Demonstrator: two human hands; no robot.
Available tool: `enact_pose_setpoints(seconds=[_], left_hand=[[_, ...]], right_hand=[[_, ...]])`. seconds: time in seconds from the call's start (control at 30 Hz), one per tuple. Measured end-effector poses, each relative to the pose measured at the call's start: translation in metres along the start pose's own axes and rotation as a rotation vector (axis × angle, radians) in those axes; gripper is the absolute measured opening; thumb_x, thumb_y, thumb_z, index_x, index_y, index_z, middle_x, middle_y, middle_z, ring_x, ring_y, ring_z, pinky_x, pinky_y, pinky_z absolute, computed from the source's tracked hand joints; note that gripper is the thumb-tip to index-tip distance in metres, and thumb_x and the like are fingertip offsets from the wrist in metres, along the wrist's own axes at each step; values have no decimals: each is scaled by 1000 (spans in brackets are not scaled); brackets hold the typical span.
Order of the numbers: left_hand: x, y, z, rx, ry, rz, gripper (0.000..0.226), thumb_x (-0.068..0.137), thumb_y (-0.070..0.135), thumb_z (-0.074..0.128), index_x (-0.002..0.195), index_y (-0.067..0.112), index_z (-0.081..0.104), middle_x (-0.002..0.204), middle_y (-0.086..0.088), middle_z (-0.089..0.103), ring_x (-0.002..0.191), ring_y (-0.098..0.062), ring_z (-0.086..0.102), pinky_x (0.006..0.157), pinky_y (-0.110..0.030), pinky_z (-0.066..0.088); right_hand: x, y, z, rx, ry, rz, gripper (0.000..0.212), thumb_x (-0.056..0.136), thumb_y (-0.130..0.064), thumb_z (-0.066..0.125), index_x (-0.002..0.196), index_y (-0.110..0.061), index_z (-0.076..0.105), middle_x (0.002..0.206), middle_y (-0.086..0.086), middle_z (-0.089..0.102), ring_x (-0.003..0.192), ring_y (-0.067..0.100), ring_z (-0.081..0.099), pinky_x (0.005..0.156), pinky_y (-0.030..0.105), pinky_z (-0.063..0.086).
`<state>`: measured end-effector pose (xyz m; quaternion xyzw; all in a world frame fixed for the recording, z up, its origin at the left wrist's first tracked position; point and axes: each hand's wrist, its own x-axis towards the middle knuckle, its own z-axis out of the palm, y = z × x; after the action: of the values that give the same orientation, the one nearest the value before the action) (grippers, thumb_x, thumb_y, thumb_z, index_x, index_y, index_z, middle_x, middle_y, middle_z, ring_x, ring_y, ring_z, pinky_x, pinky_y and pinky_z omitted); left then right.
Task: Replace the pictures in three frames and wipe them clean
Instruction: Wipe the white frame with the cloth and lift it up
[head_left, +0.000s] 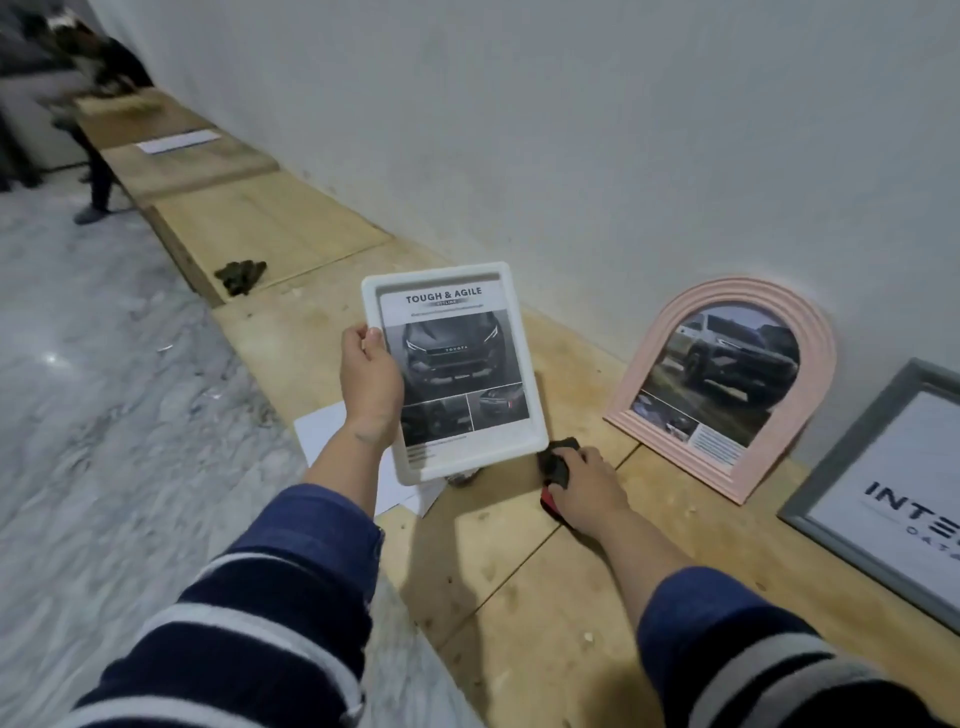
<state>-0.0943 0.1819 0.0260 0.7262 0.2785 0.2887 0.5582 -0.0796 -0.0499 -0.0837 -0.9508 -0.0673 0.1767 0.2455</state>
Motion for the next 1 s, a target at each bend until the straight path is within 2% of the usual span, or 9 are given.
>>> enact_pose_setpoints(seconds=[0.23, 0.33, 0.43, 0.53, 0.67, 0.8, 0.87, 0.93, 1.0], left_hand=[[-11, -3, 20, 2, -54, -37, 28, 105, 23, 29, 121, 9, 48, 102, -3, 53, 92, -21, 49, 80, -28, 36], [-18, 3, 33, -18, -107, -61, 28, 104, 23, 29, 121, 9, 48, 104, -5, 54, 96, -23, 51, 85, -32, 40], [-29, 16, 49, -38, -198, -66, 26, 104, 24, 29, 118, 11, 47, 104, -6, 53, 98, -24, 52, 90, -36, 43], [-44, 34, 68, -72, -284, -57, 30, 105, 24, 29, 121, 8, 47, 103, -5, 53, 94, -22, 51, 83, -32, 41], [-54, 62, 87, -104, -390, -36, 28, 104, 26, 29, 118, 10, 48, 101, -7, 55, 87, -21, 52, 78, -32, 43], [-82, 103, 110, -166, -605, 3, 23, 104, 29, 28, 114, 16, 45, 89, -2, 55, 73, -15, 54, 62, -29, 44], [-103, 119, 122, -177, -733, 13, 28, 103, 36, 26, 115, 18, 44, 91, -4, 58, 73, -17, 56, 63, -29, 47], [-124, 131, 133, -194, -911, -72, 49, 100, 54, 20, 118, 18, 48, 101, -9, 65, 83, -23, 63, 73, -34, 52], [-151, 138, 143, -232, -1136, -296, 78, 90, 75, 11, 111, 16, 59, 103, -14, 69, 89, -29, 67, 80, -39, 54]], right_hand=[[6, -2, -33, -129, -47, 65, 40, 100, -39, 32, 138, -39, 46, 140, 3, 40, 128, 32, 32, 101, 40, 33], [9, -12, -61, 284, 84, 121, 42, 98, -32, 27, 125, -28, 60, 130, 6, 55, 121, 31, 45, 95, 39, 40], [7, -23, -92, 828, 66, 193, 42, 99, -40, 31, 106, -19, 66, 116, 10, 65, 102, 28, 60, 87, 37, 46], [5, -11, -116, 967, 79, 167, 59, 85, -60, 41, 127, -21, 57, 134, 6, 57, 119, 30, 55, 103, 51, 42], [-29, -8, -152, 1018, 191, 162, 47, 92, -50, 43, 127, -22, 56, 125, 7, 62, 112, 33, 59, 99, 55, 46], [-64, 16, -186, 1058, 436, 135, 44, 97, -45, 36, 132, -24, 52, 132, 3, 57, 119, 28, 54, 106, 49, 40], [-85, 34, -199, 1078, 572, 134, 44, 98, -44, 38, 133, -22, 52, 135, -2, 54, 120, 21, 51, 109, 42, 36], [-107, 54, -208, 1144, 669, 190, 43, 99, -41, 40, 132, -17, 52, 136, 4, 54, 121, 25, 52, 109, 42, 36], [-135, 82, -217, 1179, 746, 264, 43, 101, -38, 39, 136, -14, 49, 138, 3, 50, 126, 25, 47, 110, 40, 32]])
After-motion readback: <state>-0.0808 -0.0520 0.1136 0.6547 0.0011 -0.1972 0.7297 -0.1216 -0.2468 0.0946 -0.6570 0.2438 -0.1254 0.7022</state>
